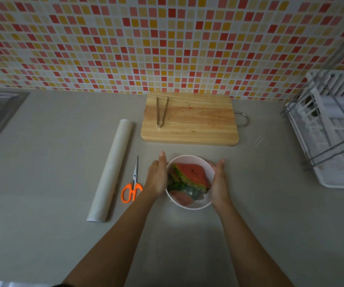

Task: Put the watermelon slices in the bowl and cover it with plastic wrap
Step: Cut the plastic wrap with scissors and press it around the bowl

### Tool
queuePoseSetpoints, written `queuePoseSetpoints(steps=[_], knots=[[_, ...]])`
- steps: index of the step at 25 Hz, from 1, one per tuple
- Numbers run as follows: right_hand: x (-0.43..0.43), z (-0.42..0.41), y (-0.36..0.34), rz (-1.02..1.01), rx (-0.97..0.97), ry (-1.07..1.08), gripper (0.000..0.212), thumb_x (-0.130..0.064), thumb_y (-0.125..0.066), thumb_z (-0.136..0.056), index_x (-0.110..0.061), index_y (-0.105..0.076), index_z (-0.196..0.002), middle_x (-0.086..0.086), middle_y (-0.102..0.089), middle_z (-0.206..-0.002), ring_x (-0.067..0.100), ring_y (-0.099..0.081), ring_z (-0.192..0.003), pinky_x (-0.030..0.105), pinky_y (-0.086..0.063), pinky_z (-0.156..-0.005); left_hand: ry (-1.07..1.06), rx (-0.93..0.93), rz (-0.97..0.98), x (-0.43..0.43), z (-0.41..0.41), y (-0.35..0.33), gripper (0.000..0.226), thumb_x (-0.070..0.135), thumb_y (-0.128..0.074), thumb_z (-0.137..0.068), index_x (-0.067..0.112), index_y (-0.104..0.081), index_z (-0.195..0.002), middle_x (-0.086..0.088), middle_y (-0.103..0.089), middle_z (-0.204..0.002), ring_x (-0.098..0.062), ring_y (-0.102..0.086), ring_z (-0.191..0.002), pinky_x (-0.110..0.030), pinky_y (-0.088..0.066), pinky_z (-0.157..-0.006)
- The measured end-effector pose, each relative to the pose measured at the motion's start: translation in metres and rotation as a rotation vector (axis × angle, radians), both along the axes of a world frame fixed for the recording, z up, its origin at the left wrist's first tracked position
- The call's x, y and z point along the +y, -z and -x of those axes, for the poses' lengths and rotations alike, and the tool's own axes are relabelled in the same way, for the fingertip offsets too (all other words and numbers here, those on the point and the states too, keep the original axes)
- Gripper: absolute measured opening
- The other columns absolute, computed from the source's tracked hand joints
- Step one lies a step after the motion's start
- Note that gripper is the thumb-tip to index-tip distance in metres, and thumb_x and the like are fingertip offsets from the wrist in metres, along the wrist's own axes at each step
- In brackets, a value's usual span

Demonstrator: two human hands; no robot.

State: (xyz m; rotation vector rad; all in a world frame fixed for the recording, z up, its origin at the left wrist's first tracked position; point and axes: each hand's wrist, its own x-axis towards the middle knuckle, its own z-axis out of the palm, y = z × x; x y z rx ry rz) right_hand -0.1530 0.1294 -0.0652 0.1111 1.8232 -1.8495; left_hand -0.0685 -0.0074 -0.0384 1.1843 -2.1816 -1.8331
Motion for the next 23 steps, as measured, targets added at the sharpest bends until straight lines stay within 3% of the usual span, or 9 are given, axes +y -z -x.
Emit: queuePoseSetpoints(steps=[2, 4, 6, 8, 10, 12, 14, 18, 23], knots=[[-0.005, -0.006, 0.0, -0.069, 0.04, 0.031, 0.069, -0.065, -0.016, -0.09, -0.024, -0.071, -0.089, 0.012, -0.072, -0.096, 0.03, -0.066, -0.096, 0.042, -0.053, -0.087, -0.119, 0.069, 0.105, 0.003, -0.007, 0.0, 0.075, 0.051, -0.009, -0.099, 0.007, -0.069, -0.109, -0.015, -0.067, -0.111, -0.027, -0.06, -0.105, -0.034, -0.046, -0.094], [-0.005, -0.013, -0.001, -0.097, 0.054, 0.067, 0.068, -0.065, -0.015, -0.089, -0.024, -0.069, -0.098, 0.014, -0.069, -0.109, 0.027, -0.064, -0.102, 0.042, -0.052, -0.091, -0.332, 0.12, 0.113, 0.006, -0.014, 0.0, 0.069, 0.047, -0.013, -0.1, 0.006, -0.066, -0.116, -0.015, -0.067, -0.116, -0.026, -0.06, -0.107, -0.033, -0.043, -0.094], [0.002, -0.017, -0.004, -0.021, 0.093, 0.113, 0.061, -0.056, -0.013, -0.095, -0.025, -0.057, -0.122, 0.006, -0.056, -0.133, 0.018, -0.053, -0.118, 0.02, -0.05, -0.086, -0.435, 0.198, 0.047, 0.011, -0.026, 0.003, 0.066, 0.051, -0.014, -0.099, 0.01, -0.059, -0.126, -0.012, -0.063, -0.127, -0.021, -0.057, -0.113, -0.031, -0.04, -0.097], [0.011, -0.023, -0.008, 0.042, 0.196, 0.066, 0.058, -0.057, -0.014, -0.094, -0.028, -0.043, -0.135, -0.013, -0.043, -0.14, 0.009, -0.04, -0.132, 0.007, -0.037, -0.089, -0.32, 0.275, 0.005, 0.027, -0.039, 0.008, 0.069, 0.059, -0.014, -0.093, 0.019, -0.042, -0.143, 0.003, -0.043, -0.147, -0.013, -0.04, -0.134, -0.027, -0.029, -0.107], [0.017, -0.032, -0.006, 0.066, 0.288, -0.067, 0.067, -0.076, -0.021, -0.082, -0.035, -0.041, -0.13, -0.026, -0.042, -0.136, -0.004, -0.038, -0.13, 0.01, -0.033, -0.099, -0.167, 0.308, 0.002, 0.043, -0.044, 0.011, 0.075, 0.065, -0.015, -0.088, 0.022, -0.022, -0.15, 0.008, -0.021, -0.157, -0.009, -0.021, -0.145, -0.03, -0.019, -0.117], [0.021, -0.042, -0.005, -0.058, 0.396, -0.167, 0.075, -0.086, -0.019, -0.071, -0.043, -0.032, -0.131, -0.029, -0.033, -0.138, -0.007, -0.034, -0.13, 0.019, -0.028, -0.108, -0.105, 0.298, 0.038, 0.051, -0.045, 0.014, 0.069, 0.056, -0.017, -0.094, 0.017, -0.018, -0.151, -0.002, -0.02, -0.159, -0.014, -0.019, -0.146, -0.041, -0.019, -0.121], [0.025, -0.044, -0.006, -0.195, 0.458, -0.24, 0.079, -0.086, -0.01, -0.071, -0.045, -0.027, -0.136, -0.021, -0.033, -0.143, 0.001, -0.035, -0.132, 0.026, -0.03, -0.109, -0.086, 0.238, 0.09, 0.052, -0.047, 0.012, 0.066, 0.052, -0.016, -0.095, 0.017, -0.018, -0.151, -0.005, -0.022, -0.159, -0.015, -0.018, -0.147, -0.041, -0.016, -0.121], [0.033, -0.026, -0.016, -0.509, 0.681, -0.325, 0.099, -0.082, 0.0, -0.074, -0.019, -0.02, -0.148, 0.001, -0.023, -0.156, 0.01, -0.018, -0.142, 0.037, -0.014, -0.118, -0.053, 0.106, 0.348, 0.038, -0.045, 0.0, 0.085, 0.071, -0.005, -0.086, 0.019, -0.016, -0.152, 0.001, -0.014, -0.162, -0.009, -0.004, -0.148, -0.024, -0.002, -0.115], [0.015, -0.003, -0.037, -0.554, 0.866, -0.658, 0.088, -0.073, -0.004, -0.082, -0.017, -0.018, -0.148, -0.003, -0.018, -0.157, 0.01, -0.008, -0.145, 0.039, -0.009, -0.119, 0.326, 0.028, 0.61, 0.014, -0.027, -0.013, 0.068, 0.052, -0.007, -0.092, 0.022, -0.013, -0.152, 0.005, -0.007, -0.162, -0.01, 0.003, -0.148, -0.038, 0.001, -0.118]])
